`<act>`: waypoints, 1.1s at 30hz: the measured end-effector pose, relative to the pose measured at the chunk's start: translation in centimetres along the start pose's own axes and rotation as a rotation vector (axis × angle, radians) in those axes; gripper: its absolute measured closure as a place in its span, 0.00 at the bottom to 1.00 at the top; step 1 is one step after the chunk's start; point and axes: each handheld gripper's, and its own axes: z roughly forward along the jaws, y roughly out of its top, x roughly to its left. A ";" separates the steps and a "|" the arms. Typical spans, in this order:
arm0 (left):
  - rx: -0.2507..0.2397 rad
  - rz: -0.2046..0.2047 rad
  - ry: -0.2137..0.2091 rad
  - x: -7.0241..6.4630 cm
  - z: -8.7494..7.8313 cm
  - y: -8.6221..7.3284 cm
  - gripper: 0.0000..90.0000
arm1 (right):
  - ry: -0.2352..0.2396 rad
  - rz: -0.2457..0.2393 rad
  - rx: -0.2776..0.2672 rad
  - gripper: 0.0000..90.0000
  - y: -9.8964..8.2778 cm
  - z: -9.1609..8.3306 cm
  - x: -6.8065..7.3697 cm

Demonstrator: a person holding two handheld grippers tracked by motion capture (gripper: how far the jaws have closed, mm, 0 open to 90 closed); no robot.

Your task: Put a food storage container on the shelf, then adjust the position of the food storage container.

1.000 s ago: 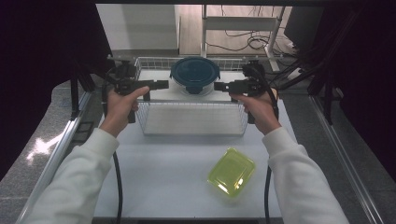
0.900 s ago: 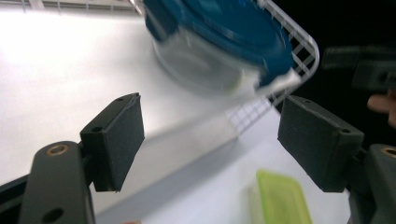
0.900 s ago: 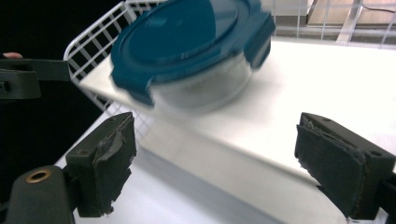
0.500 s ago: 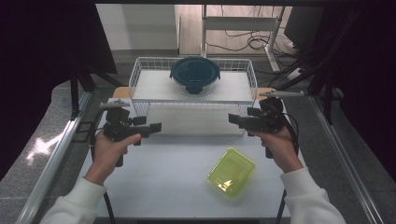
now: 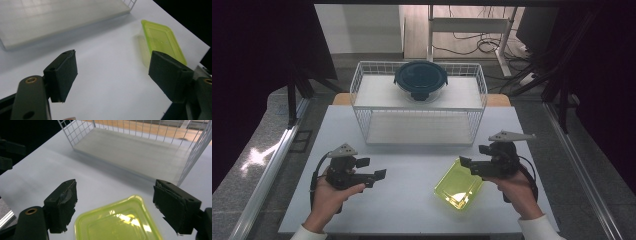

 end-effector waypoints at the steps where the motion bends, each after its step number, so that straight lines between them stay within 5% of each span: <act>1: 0.000 0.000 0.000 0.0 0.0 0.0 0.25 | 0.001 0.002 0.002 0.22 -0.5 0.0 0.1; 10: 0.022 -0.029 0.040 0.7 -0.5 -2.5 0.25 | -0.017 -0.022 0.036 0.23 -4.6 -0.8 -0.1; 15: 0.044 -0.055 0.048 1.2 -0.4 -3.7 0.25 | -0.020 0.010 0.078 0.26 -6.6 -0.6 -1.1; 33: 0.060 -0.043 0.064 1.1 0.1 -4.0 0.25 | -0.021 0.014 0.107 0.34 -7.2 -1.0 -1.6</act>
